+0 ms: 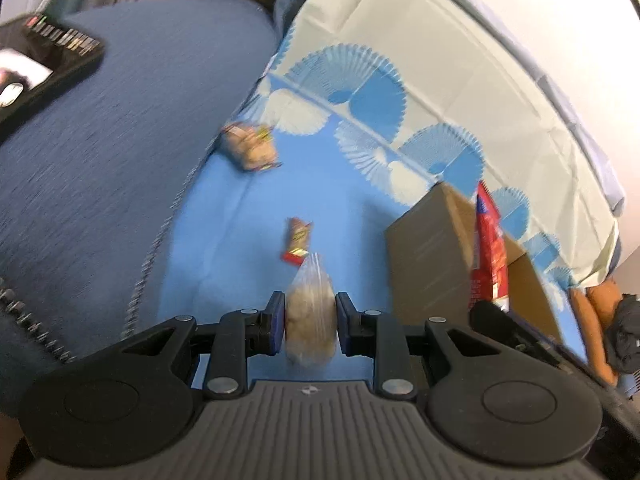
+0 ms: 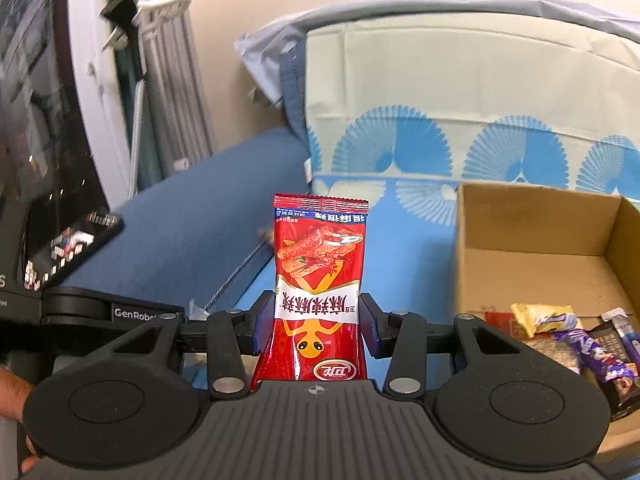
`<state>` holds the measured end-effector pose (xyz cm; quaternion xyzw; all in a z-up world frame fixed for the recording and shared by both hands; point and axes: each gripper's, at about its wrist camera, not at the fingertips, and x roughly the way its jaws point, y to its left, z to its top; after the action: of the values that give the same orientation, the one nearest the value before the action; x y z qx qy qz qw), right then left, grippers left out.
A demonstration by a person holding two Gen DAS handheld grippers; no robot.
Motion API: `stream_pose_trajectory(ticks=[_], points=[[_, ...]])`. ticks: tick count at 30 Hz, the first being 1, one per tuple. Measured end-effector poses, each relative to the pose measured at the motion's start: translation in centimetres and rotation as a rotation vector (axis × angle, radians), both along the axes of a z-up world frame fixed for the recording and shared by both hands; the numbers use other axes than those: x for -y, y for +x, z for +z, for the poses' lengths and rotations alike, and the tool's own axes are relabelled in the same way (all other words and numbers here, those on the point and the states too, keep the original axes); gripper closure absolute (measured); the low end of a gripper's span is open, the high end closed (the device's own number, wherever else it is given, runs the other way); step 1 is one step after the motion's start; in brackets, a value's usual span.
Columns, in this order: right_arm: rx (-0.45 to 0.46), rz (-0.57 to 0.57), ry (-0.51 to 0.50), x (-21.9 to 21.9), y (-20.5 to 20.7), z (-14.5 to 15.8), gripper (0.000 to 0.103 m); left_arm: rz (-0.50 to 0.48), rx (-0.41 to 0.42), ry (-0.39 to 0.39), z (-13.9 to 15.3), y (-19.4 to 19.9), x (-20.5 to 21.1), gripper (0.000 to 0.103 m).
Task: Organize snacks
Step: 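Carry the clear cookie bag and red spicy packet over the box with both grippers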
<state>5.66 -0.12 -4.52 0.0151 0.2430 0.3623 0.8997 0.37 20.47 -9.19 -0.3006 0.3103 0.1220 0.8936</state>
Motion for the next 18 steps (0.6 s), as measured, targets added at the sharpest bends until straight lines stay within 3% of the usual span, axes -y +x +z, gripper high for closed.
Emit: stream_pose_trajectory(ticks=[11, 18], points=[[0.037, -0.22, 0.069, 5.9, 3.2, 1.6, 0.057, -0.132, 0.164, -0.026, 6.7, 7.6, 6.9, 0.074], [0.004, -0.416, 0.09, 10.1, 5.9, 1.1, 0.057, -0.203, 0.21, 0.01, 9.0, 12.0, 11.6, 0.074]])
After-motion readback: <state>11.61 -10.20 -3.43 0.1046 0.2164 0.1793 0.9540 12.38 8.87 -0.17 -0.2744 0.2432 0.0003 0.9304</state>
